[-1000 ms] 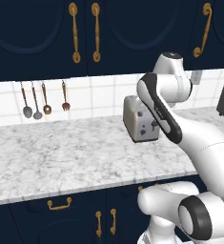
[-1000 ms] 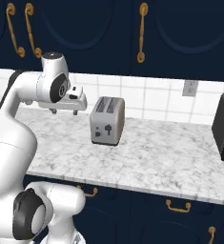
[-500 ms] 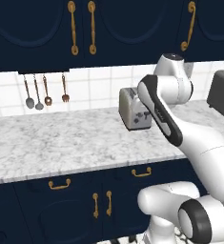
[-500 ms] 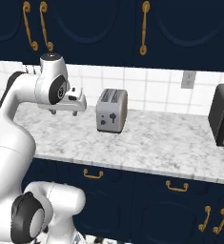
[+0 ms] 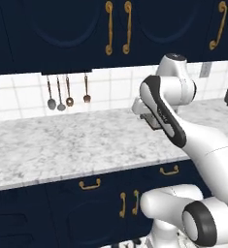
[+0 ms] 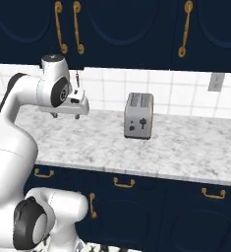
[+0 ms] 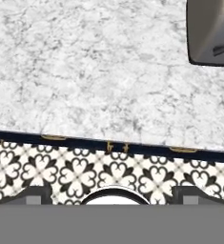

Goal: Take a straw from the drawer in front and place it inside the glass cup on the dining counter.

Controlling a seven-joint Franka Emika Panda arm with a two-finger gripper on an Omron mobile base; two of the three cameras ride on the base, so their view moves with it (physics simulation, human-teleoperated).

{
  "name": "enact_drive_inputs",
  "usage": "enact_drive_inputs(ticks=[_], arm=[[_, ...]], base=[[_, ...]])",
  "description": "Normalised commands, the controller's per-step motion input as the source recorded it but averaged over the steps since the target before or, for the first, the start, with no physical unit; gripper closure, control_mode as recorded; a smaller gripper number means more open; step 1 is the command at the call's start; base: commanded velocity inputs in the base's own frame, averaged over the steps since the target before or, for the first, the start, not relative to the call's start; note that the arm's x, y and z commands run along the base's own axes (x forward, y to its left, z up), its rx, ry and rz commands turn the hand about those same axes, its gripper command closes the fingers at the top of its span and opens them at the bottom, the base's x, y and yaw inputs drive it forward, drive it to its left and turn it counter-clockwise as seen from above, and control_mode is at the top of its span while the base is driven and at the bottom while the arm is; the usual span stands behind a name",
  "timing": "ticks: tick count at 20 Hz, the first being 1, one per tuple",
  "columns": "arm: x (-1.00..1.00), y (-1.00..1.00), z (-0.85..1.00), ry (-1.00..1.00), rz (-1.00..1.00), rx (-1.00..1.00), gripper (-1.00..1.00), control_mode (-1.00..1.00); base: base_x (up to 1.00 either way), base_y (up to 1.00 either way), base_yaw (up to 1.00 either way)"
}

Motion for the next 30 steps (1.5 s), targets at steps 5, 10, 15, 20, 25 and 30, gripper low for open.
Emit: enact_drive_inputs(ticks=[5,10,15,20,25,30], arm=[[0.0,0.0,0.0,0.0,0.0,0.0,-1.0,1.0],[0.0,0.0,0.0,0.0,0.0,0.0,-1.0,1.0],[0.0,0.0,0.0,0.0,0.0,0.0,-1.0,1.0],[0.0,0.0,0.0,0.0,0.0,0.0,-1.0,1.0],[0.0,0.0,0.0,0.0,0.0,0.0,-1.0,1.0],[0.0,0.0,0.0,0.0,0.0,0.0,-1.0,1.0]], base=[[-0.04,0.59,-0.26],[-0.01,0.14,-0.4],[-0.01,0.26,-0.47],[-0.03,0.43,-0.43],[-0.02,0.59,-0.35],[0.0,0.64,-0.31]])
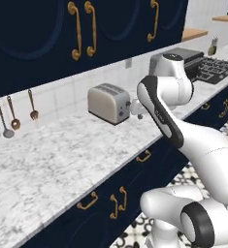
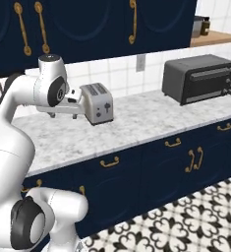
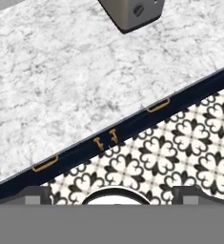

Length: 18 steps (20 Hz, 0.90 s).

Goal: Take a straw from the drawer in front and place it inside the glass cup on the dining counter.

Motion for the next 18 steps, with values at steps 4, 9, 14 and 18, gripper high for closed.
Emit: enact_drive_inputs(ticks=[4,9,14,18], arm=[[0.0,0.0,0.0,0.0,0.0,0.0,-1.0,1.0],[0.0,0.0,0.0,0.0,0.0,0.0,-1.0,1.0],[0.0,0.0,0.0,0.0,0.0,0.0,-1.0,1.0],[0.0,0.0,0.0,0.0,0.0,0.0,-1.0,1.0]], base=[[0.02,0.62,-0.3],[0.04,0.48,-0.29],[0.29,0.13,-0.21],[0.23,0.21,-0.14]])
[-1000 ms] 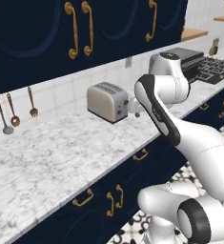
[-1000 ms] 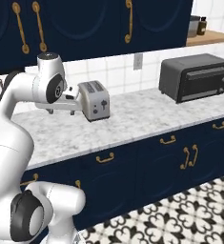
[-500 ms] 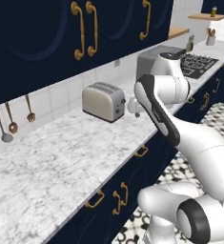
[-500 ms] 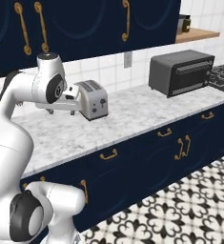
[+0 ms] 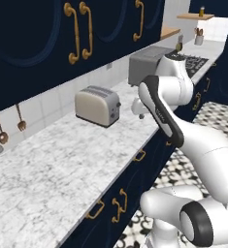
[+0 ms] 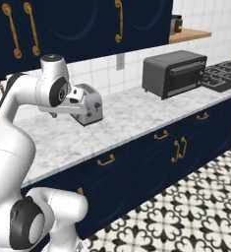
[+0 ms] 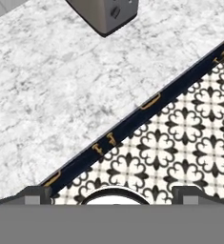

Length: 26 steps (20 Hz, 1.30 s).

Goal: Take a straw from the drawer in front and place it inside the glass cup on the dining counter.

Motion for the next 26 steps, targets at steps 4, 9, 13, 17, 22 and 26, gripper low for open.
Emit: enact_drive_inputs(ticks=[4,9,13,17,22,26], arm=[[0.0,0.0,0.0,0.0,0.0,0.0,-1.0,1.0],[0.0,0.0,0.0,0.0,0.0,0.0,-1.0,1.0],[0.05,0.0,-0.02,0.0,0.0,0.0,-1.0,-1.0],[0.33,-0.34,-0.45,-0.02,0.0,0.14,-1.0,-1.0],[0.32,-0.96,-0.9,-0.03,0.0,0.33,-1.0,-1.0],[0.47,-1.0,-0.98,0.0,0.01,0.38,-1.0,-1.0]], base=[[0.02,0.05,-0.06],[0.0,0.0,0.0],[0.0,0.0,0.0],[0.0,0.0,0.0],[0.0,0.0,0.0],[0.0,0.0,0.0]])
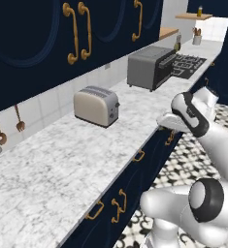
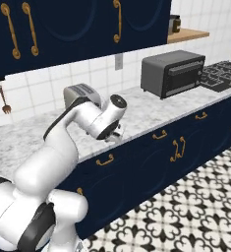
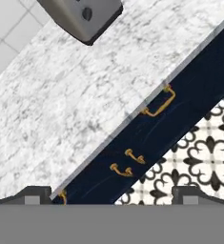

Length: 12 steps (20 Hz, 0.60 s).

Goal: Take a straw from the drawer in front and place it inside the glass cup on the dining counter.

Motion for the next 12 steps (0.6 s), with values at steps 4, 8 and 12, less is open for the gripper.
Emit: enact_drive_inputs(ticks=[4,8,12], arm=[[0.41,-1.0,-0.66,0.16,0.01,0.29,-1.0,-1.0],[0.48,-0.16,-0.99,0.01,0.0,0.25,-1.0,-1.0],[0.03,-0.01,-0.11,0.02,0.0,0.04,-1.0,-1.0]], base=[[0.0,0.0,0.0],[0.0,0.0,0.0],[0.0,0.0,0.0]])
